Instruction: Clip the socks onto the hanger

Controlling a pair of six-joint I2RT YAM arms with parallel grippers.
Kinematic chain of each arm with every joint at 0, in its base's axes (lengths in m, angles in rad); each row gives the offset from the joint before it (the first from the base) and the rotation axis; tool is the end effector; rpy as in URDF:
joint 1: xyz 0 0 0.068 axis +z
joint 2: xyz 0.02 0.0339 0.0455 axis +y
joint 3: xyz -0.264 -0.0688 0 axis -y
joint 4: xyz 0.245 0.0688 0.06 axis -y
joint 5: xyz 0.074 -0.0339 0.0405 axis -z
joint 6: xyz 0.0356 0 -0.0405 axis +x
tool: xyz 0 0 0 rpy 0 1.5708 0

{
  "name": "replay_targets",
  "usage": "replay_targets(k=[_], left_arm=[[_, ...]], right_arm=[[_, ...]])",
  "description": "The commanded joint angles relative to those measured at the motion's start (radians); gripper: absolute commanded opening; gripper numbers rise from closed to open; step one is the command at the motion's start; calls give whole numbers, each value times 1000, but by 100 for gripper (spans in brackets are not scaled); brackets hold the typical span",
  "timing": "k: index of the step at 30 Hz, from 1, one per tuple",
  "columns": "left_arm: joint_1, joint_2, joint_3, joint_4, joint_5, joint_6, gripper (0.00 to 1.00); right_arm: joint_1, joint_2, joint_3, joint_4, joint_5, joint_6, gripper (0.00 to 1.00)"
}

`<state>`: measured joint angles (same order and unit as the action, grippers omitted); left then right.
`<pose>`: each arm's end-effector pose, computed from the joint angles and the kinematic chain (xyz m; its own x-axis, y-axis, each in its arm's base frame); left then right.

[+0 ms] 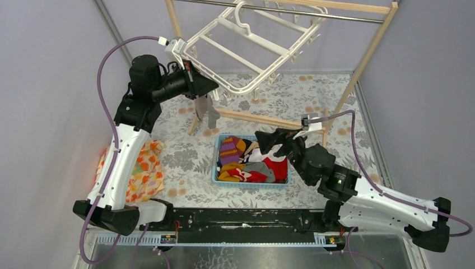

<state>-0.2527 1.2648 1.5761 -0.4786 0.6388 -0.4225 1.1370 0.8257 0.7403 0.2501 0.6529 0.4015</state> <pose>0.2430 -0.0847 0.4803 -0.4628 -0.2205 -0.8586 0.6361 0.5920 -0.4949 0.1000 0.1643 0.3632 -0.1198 0.4799 -0.8691 -0.4585 0.7497 0.4772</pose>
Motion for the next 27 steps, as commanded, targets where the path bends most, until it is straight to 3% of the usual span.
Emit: replay_targets(k=[1,4,8,15,23,27], left_arm=[[2,7,12,-4,2,14,0],[1,14,13,-4,2,16,0],[1,20,15,-5,9,15,0],[1,20,10,-4,12,18,0],[1,11,2,1,21,15,0],[1,-1,-13,13,23,17,0]], right_arm=[[5,22,96,-512,-36,172,88],[4,64,122,-672,-152,190,80],[5,112,124,-768,-251,185,79],[3,167,85,-741,-262,134,74],[-71,257,57,-642,-319,53,58],[-129,239,31,-593,-382,33,40]])
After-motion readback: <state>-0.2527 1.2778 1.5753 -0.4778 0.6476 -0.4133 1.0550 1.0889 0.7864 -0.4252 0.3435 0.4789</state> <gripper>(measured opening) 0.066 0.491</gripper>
